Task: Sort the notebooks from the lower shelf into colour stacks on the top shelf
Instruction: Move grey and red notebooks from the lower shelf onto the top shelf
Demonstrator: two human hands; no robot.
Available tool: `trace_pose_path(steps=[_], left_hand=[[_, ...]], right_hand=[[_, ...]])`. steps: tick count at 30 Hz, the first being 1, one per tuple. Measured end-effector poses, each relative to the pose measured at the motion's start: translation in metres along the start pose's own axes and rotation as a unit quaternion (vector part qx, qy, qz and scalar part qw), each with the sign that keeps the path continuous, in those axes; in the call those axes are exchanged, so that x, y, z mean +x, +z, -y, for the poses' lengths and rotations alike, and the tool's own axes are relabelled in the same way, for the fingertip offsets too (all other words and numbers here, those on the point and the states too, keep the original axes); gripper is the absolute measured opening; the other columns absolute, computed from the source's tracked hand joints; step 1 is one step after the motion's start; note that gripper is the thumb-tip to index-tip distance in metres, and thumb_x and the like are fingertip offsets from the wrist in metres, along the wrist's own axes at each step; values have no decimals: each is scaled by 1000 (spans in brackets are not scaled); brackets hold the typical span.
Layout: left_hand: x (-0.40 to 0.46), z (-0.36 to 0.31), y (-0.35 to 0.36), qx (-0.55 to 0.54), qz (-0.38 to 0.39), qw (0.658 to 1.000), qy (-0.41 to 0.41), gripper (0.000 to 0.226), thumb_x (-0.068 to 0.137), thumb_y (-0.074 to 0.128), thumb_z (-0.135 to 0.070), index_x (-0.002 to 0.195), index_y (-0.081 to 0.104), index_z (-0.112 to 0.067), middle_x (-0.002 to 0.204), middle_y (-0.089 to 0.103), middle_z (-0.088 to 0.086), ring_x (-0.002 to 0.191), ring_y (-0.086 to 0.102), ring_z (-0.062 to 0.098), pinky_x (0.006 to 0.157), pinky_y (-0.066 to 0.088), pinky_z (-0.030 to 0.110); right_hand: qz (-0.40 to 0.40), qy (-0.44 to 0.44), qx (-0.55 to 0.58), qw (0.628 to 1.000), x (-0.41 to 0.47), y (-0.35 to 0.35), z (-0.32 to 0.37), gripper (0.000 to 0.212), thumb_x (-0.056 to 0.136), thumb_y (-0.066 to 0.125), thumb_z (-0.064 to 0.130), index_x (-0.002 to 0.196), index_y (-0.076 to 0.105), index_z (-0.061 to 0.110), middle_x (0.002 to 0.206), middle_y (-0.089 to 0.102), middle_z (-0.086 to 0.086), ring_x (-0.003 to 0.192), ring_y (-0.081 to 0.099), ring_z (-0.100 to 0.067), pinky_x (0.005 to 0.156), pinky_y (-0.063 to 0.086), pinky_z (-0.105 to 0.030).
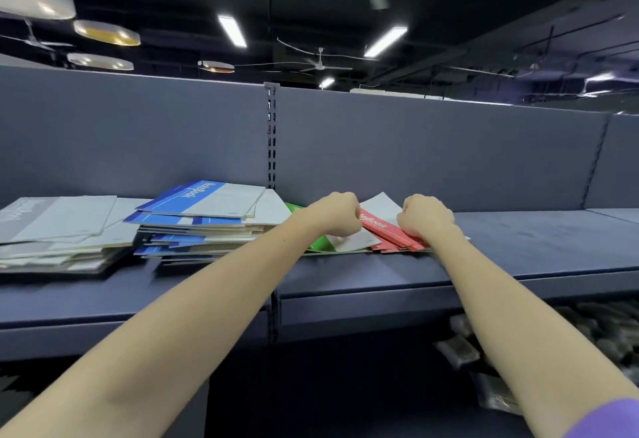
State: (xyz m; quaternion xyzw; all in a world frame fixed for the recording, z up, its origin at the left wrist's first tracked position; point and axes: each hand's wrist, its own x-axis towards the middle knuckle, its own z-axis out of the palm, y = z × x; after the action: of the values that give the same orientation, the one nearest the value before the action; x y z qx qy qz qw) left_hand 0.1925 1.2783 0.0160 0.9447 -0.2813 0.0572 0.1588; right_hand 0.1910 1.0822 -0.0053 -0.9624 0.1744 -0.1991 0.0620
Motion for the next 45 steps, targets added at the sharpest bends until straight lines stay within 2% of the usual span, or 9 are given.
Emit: trace_pose_path(steps=[5, 9, 13, 20, 24, 28, 32, 39, 45], left_hand=[[-11, -4, 1, 55, 15, 998, 26, 25, 84, 49, -9, 103, 64, -5, 91, 63, 8, 76, 52, 27, 68, 45, 34], [-31, -15, 8, 38, -23, 995, 84, 17, 88, 57, -29, 78, 53, -17, 79, 59, 2, 72, 53, 26, 64, 42, 32], [-53, -23, 13, 8, -49, 988, 146, 10, 85, 52, -16, 75, 53, -20, 82, 60, 1, 81, 58, 27, 63, 39, 32], [-125, -32, 14, -144, -21, 944, 297, 12, 87, 57, -18, 85, 68, -12, 86, 69, 3, 81, 62, 22, 72, 52, 37], [-173, -28, 34, -163, 64, 917, 359, 12, 89, 61, -21, 94, 69, -15, 85, 65, -4, 81, 60, 17, 73, 48, 31], [-199, 10, 85, -98, 137, 933, 317, 16, 90, 55, -21, 100, 66, -21, 95, 63, -2, 89, 60, 22, 81, 52, 38], [-227, 89, 142, -48, 203, 951, 228, 22, 89, 50, -17, 106, 64, -22, 102, 65, 2, 87, 62, 23, 75, 56, 39], [-275, 230, 160, -38, 160, 982, 96, 13, 90, 51, -18, 97, 62, -19, 97, 61, -1, 87, 59, 23, 72, 53, 36], [-323, 329, 157, -7, 132, 991, -30, 23, 92, 52, -21, 113, 61, -23, 117, 62, 4, 104, 57, 26, 84, 48, 35]], right_hand=[[20, -12, 24, 999, -27, -6, 8, 20, 93, 40, 16, 101, 58, 11, 99, 61, -9, 91, 52, -32, 82, 44, -36], [-55, 2, 65, 996, -56, -8, 13, 23, 93, 40, 16, 87, 61, 14, 91, 64, -9, 86, 51, -33, 76, 42, -36], [-124, 12, 92, 988, -101, -17, 20, 24, 94, 41, 14, 71, 50, 15, 78, 55, -4, 80, 49, -30, 70, 33, -34], [-241, 75, 115, 961, -183, -16, 15, 12, 95, 48, 12, 100, 55, 5, 105, 56, -17, 97, 50, -36, 80, 42, -45], [-172, 166, 127, 963, -241, 2, 13, 13, 92, 47, 11, 104, 52, 9, 109, 49, -13, 100, 49, -34, 83, 42, -42], [-26, 170, 87, 981, -293, 45, 28, 11, 89, 52, 8, 91, 54, 19, 108, 54, -9, 90, 52, -28, 72, 41, -35], [64, 151, 97, 982, -336, 99, 63, 22, 86, 49, 3, 95, 62, 19, 111, 60, -7, 96, 58, -26, 79, 48, -35], [146, 62, 160, 974, -364, 188, 169, 27, 86, 50, 4, 106, 67, 12, 110, 60, -12, 100, 61, -32, 83, 48, -32], [225, -54, 151, 961, -352, 234, 272, 30, 86, 58, 12, 115, 64, 13, 119, 64, -12, 110, 59, -34, 76, 44, -30]])
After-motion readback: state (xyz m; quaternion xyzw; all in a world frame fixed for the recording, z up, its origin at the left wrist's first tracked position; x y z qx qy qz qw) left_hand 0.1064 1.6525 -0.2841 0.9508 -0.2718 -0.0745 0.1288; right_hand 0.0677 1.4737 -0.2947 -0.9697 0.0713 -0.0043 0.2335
